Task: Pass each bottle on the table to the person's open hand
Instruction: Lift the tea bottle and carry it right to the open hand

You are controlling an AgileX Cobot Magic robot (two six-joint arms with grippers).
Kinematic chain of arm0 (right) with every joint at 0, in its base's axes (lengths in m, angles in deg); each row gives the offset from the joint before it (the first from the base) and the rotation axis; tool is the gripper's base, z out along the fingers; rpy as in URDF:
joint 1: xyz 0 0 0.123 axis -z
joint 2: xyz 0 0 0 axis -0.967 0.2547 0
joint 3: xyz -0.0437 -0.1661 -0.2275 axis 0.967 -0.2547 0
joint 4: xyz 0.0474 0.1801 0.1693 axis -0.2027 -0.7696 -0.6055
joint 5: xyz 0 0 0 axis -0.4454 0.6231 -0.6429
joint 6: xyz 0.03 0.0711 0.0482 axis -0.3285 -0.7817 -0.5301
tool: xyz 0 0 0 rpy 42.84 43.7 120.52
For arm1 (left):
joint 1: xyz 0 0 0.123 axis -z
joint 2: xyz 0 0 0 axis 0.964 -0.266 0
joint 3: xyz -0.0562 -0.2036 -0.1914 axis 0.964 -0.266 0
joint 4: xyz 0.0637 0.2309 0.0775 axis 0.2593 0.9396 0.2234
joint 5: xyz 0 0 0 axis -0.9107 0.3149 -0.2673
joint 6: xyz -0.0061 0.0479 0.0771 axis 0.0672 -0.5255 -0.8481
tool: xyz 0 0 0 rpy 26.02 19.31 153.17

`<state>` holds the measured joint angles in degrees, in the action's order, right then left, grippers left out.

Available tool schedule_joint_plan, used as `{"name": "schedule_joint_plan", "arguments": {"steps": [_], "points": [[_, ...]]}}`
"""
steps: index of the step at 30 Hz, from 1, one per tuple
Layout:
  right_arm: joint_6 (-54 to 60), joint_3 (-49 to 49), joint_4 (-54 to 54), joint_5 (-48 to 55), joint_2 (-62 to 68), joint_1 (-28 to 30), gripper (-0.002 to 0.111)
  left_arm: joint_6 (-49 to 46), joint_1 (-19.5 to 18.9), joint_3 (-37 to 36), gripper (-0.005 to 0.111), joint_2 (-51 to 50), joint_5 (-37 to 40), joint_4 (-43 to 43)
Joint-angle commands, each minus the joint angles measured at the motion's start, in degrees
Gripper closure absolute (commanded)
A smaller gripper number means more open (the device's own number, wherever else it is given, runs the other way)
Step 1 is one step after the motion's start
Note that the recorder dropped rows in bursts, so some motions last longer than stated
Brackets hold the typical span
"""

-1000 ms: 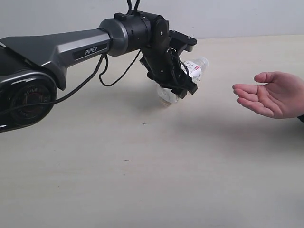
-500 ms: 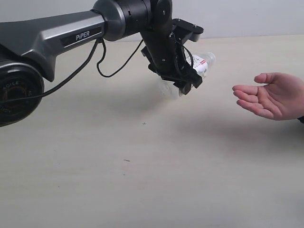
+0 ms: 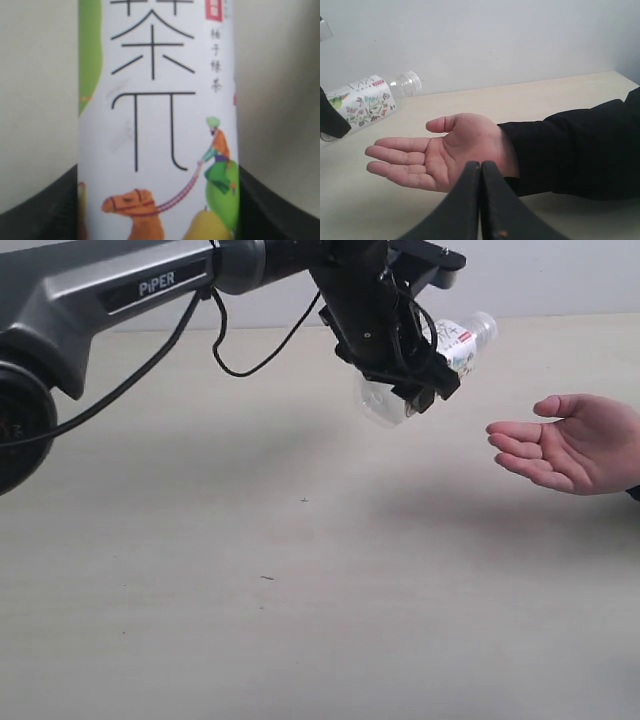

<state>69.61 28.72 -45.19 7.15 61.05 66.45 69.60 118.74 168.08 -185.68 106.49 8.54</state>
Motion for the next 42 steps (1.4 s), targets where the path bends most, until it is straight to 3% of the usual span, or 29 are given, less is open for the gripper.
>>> {"name": "schedule_joint_plan", "arguments": {"steps": [1,16,21,24,29,35,42], "points": [[0.0,-0.3,0.2,-0.5,-0.3,-0.2,0.108,1.7,0.3,0.3,0.107,4.4,2.0,-1.5],[0.0,-0.3,0.2,-0.5,-0.3,-0.2,0.108,7.0,7.8,0.3,0.107,13.0,6.5,4.1],[0.0,-0.3,0.2,-0.5,-0.3,-0.2,0.108,18.8,12.9,0.3,0.107,15.0,10.2,27.3],[0.0,-0.3,0.2,-0.5,-0.3,-0.2,0.108,22.6,14.8,0.3,0.107,15.9,11.7,34.7],[0.0,-0.3,0.2,-0.5,-0.3,-0.2,0.108,23.1,15.4,0.0,0.107,16.0,11.7,31.0],[0.0,-0.3,0.2,-0.5,-0.3,-0.2,0.108,32.3,15.4,-2.5,0.107,16.0,4.0,29.9],[0.0,-0.3,0.2,-0.5,-0.3,-0.2,0.108,36.0,15.4,-8.1,0.107,16.0,-6.7,19.8]]}}
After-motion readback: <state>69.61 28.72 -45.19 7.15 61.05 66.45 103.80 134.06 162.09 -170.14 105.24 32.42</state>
